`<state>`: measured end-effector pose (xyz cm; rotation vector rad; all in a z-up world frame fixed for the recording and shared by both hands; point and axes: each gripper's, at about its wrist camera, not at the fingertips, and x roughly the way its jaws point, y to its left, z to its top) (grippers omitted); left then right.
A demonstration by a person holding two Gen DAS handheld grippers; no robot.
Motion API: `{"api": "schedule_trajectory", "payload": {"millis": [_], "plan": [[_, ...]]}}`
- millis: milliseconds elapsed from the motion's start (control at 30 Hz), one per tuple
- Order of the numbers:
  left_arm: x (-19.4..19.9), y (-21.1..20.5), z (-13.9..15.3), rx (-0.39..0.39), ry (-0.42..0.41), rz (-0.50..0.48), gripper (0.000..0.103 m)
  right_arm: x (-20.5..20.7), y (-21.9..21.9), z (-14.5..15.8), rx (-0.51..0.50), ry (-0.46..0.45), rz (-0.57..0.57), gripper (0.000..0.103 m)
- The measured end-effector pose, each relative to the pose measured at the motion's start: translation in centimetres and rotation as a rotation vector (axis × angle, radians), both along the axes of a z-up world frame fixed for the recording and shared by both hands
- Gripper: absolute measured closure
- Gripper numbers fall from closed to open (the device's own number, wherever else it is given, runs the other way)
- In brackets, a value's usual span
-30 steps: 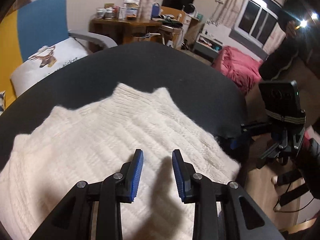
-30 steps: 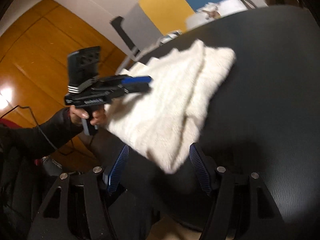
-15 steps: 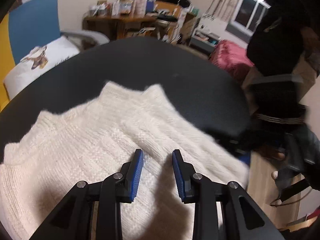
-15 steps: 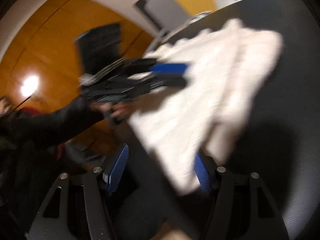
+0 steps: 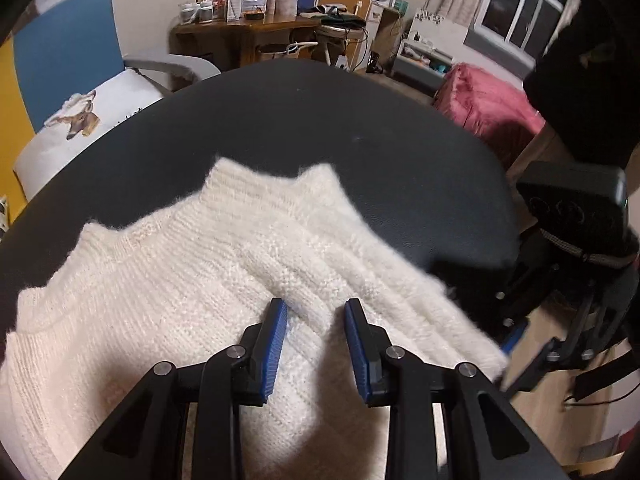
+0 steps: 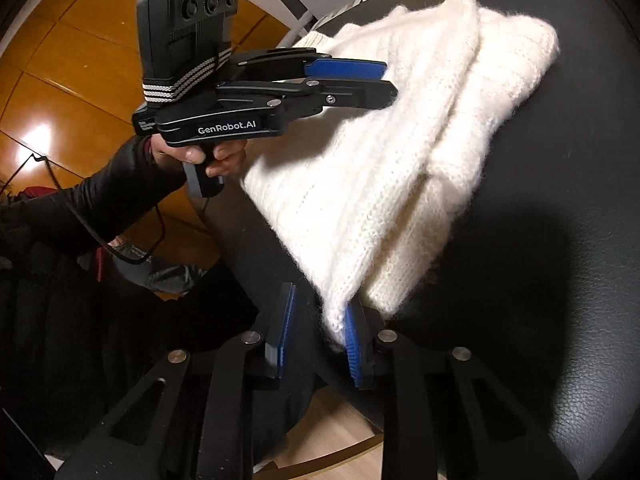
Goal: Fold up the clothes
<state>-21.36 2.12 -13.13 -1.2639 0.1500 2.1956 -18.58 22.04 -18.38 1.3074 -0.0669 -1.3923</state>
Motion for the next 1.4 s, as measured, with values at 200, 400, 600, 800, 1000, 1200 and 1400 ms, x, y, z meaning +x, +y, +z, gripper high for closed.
{"api": "schedule_trajectory", "payload": {"millis": [200, 400, 600, 800, 1000, 1200, 1400], "plan": [[-4.7, -2.4, 1.4, 0.035, 0.003, 0.059, 0.072, -1.0, 1.9, 3.8, -0.031, 0.140, -0.188, 0.033], [-12.0, -4.3, -0.4, 0.115, -0.169, 0.122, 0.066, -1.0, 0.2, 3.3, -0.071, 0.158, -0.318, 0.031], [-15.0, -2.6, -1.6, 0.172, -0.252, 0.063, 0.065, 1.4, -2.0, 0.8, -0.034, 0.181, -0.330, 0.016], [-15.6, -1.7, -2.2, 0.270, -0.298, 0.025, 0.096, 1.2, -1.9, 0.2, -0.118, 0.106, -0.337, 0.003], [-14.3, -1.2, 0.6, 0.304, -0.161, 0.008, 0.097, 0.4, -1.9, -0.2, -0.158, 0.024, -0.356, 0.007], [-15.4, 0.8, -3.2, 0.078, -0.175, 0.124, 0.083, 1.5, -2.7, -1.1, -0.044, 0.114, -0.404, 0.068], [-13.3, -3.8, -0.1, 0.214, -0.127, 0.238, 0.080, 1.5, -2.6, -1.6, -0.056, 0.108, -0.447, 0.077]]}}
